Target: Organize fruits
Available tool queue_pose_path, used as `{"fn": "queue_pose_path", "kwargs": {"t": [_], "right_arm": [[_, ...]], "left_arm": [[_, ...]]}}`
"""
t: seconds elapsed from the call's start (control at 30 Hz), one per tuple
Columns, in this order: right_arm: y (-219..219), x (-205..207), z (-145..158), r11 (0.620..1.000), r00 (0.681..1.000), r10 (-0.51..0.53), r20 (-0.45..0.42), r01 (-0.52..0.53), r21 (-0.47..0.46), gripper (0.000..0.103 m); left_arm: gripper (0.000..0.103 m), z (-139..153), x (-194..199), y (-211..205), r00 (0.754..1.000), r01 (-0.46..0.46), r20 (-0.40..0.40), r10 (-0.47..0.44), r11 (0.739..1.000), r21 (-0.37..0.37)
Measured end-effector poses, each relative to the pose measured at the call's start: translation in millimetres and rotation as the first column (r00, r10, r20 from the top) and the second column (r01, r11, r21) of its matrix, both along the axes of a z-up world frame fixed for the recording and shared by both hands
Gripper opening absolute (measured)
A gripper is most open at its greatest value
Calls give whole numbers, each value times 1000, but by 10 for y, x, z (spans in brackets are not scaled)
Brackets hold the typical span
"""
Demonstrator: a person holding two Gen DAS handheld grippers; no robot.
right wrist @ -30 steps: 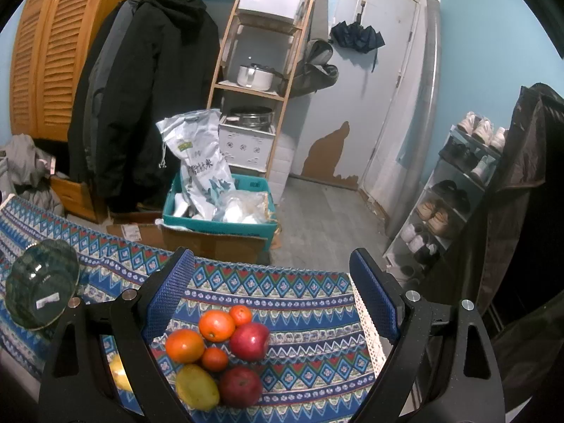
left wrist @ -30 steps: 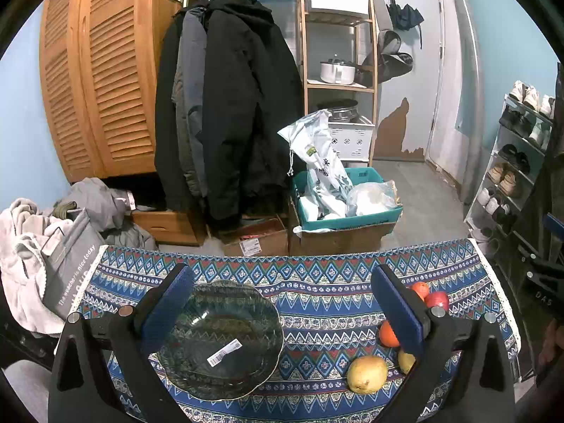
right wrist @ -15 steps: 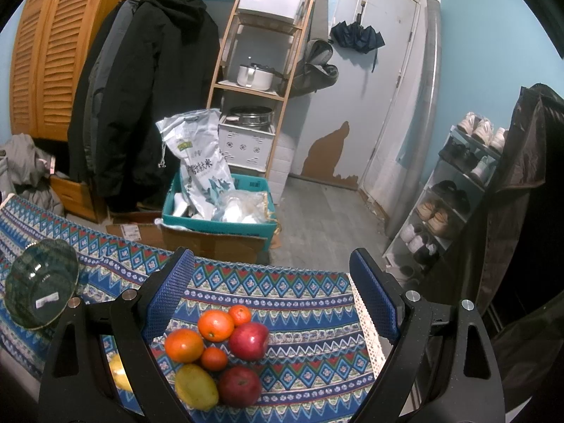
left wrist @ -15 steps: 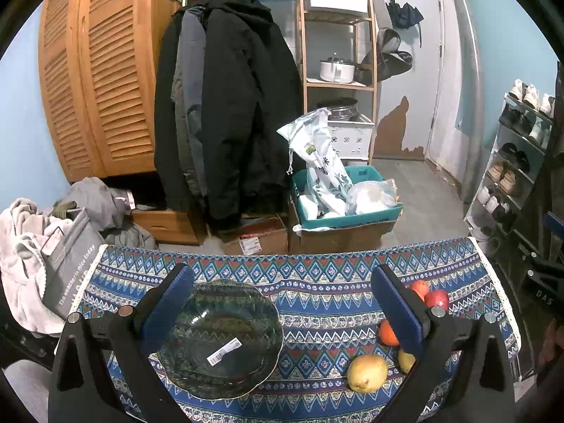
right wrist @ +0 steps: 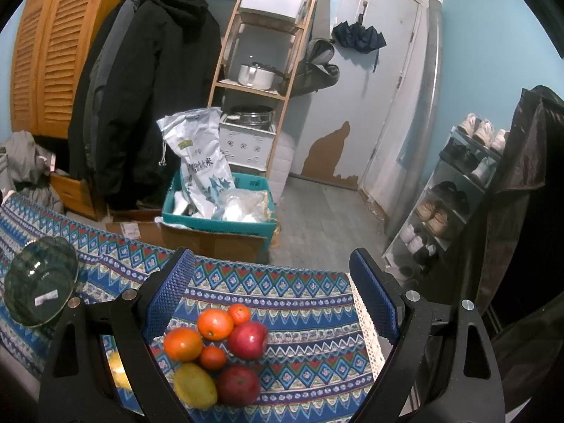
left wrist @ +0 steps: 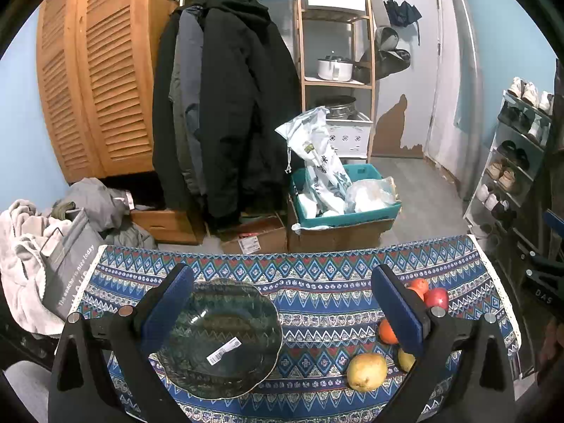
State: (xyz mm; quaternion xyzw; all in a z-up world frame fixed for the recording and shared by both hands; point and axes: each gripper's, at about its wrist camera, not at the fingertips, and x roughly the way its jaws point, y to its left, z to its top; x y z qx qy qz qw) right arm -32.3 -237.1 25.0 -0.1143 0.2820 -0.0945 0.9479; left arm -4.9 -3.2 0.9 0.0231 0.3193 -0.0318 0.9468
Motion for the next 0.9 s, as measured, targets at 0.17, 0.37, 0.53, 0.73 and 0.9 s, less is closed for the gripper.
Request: {"fn": "queue_pose_path", "kwargs": {"t": [0.17,0.37,0.53,0.73,0.9], "right_arm": [[9,8,8,1000,1000,-2,0,2,-1,88],[10,8,9,1000,1000,-1,-1,1,-2,88],[-16,1,-10,1000,1000,-5,-5,5,-6,88],[-29,-3,-15,1000,1000,-3,-11,3,-10,88],[-32,-6,-25,1000,1000,-2,-15,2,-14,88]], "left_arm": [[102,1,-3,2,1000,2,-3,-2,1000,-3],[102,-2,-5,2,1000,7,-6,-7,1000,0],[102,-8,1,-21,1000,13,-11,-13,1000,4],[102,-21,3,-73,1000,21,-14,-21,1000,11],[102,-27,5,-98,1000,25,-17,-25,1000,15]]}}
